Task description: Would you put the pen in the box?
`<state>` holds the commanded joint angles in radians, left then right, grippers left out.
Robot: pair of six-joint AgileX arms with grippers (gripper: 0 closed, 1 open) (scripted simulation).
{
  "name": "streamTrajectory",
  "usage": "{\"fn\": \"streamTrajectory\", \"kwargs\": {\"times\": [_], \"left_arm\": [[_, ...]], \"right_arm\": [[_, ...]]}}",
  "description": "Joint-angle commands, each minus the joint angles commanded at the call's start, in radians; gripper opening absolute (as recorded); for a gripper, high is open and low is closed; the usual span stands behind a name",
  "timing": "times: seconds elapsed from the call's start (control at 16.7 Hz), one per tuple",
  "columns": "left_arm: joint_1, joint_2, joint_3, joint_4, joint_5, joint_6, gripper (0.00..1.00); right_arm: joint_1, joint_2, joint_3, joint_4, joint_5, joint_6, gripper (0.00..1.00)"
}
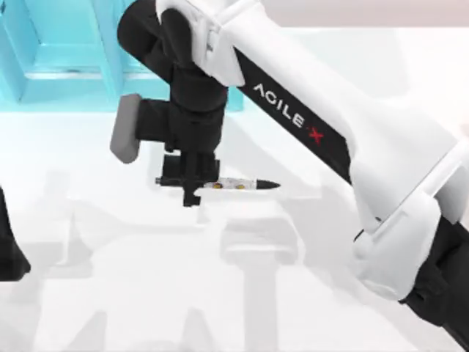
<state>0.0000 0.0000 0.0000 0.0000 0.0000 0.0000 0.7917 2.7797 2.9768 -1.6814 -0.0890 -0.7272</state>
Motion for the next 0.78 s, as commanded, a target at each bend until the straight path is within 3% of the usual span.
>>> {"fn": "streamTrajectory", "kwargs": {"times": [0.54,0.78], "left_arm": [[0.0,0.0,0.0,0.0,0.0,0.0,1.0],[0.0,0.0,0.0,0.0,0.0,0.0,1.0]], "right_arm": [[0.0,-0.056,-0.071,0.016,-0.001,0.001,0.0],[-0.103,-0.138,-0.166,0.037,-0.01,0.101,0.0]]}}
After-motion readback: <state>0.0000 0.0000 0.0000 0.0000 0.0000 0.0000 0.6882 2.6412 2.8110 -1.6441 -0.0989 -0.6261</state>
